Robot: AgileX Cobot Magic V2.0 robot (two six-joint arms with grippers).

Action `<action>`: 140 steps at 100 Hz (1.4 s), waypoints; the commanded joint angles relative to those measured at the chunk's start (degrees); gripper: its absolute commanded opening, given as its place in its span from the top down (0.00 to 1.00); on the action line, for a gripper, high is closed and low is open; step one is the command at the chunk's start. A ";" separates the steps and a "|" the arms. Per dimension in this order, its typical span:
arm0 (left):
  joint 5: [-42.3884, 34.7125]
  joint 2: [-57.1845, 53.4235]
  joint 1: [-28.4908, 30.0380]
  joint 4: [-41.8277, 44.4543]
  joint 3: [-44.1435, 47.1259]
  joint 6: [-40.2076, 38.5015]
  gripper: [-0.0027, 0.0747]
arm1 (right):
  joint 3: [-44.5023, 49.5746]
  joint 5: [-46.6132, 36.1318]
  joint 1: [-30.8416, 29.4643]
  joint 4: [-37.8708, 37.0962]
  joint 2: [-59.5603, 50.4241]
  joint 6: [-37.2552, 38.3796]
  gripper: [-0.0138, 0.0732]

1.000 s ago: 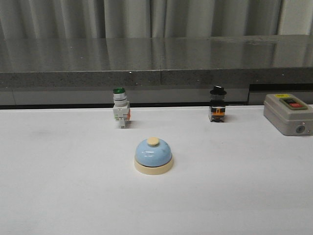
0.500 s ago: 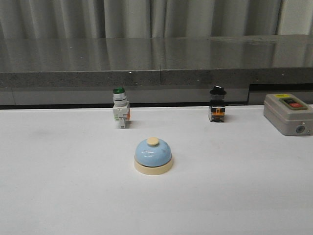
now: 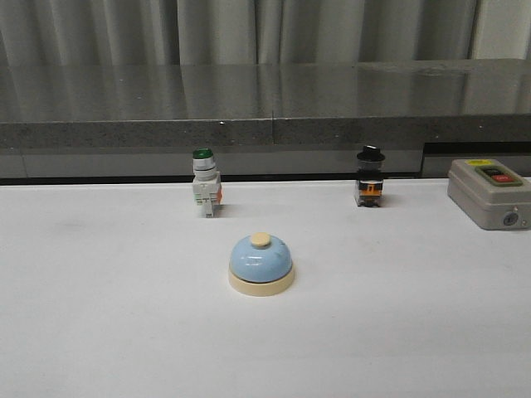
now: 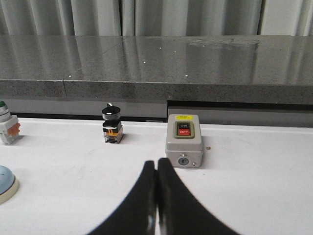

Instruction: Place and press bell with both arms

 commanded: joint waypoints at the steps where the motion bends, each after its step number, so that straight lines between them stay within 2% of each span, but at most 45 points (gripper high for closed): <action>1: -8.71 -2.48 0.51 0.58 0.85 -0.47 0.99 | -0.89 -5.01 -0.27 -0.57 -0.93 -0.57 0.91; 30: -9.64 -14.43 5.47 2.37 13.19 -0.47 0.99 | -0.89 -5.01 -0.27 -0.57 -0.93 -0.57 0.91; 61: -9.75 -27.07 5.99 2.68 24.24 -0.47 0.99 | -0.89 -5.01 -0.27 -0.57 -0.93 -0.57 0.91; 92: -19.92 -26.81 5.99 2.84 28.92 -0.47 0.99 | -0.89 -5.01 -0.27 -0.57 -0.93 -0.57 0.91; 140: -19.60 -26.81 5.99 2.84 29.55 -0.47 0.99 | -0.89 -5.01 -0.27 -0.57 -0.93 -0.57 0.91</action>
